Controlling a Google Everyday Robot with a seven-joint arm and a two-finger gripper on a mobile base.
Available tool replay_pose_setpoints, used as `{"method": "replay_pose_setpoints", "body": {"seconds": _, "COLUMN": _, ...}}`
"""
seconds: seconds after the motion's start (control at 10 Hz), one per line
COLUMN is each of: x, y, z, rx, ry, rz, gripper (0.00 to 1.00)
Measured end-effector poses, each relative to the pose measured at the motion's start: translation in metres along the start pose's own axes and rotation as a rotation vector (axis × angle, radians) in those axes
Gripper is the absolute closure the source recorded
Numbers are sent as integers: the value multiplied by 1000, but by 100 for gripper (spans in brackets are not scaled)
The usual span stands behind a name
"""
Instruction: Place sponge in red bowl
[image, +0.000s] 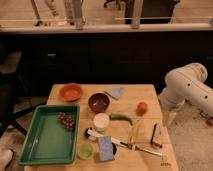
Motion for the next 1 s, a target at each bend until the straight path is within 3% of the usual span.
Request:
{"method": "replay_pose_setpoints", "body": {"seconds": 0.3, "x": -1, "y": 1, "z": -4, "rx": 5, "ry": -12, "rz": 32, "gripper": 20}}
{"method": "replay_pose_setpoints", "body": {"seconds": 1.0, "x": -34, "y": 20, "z": -30, "rx": -23, "ry": -145, "rz": 397, "gripper": 20}}
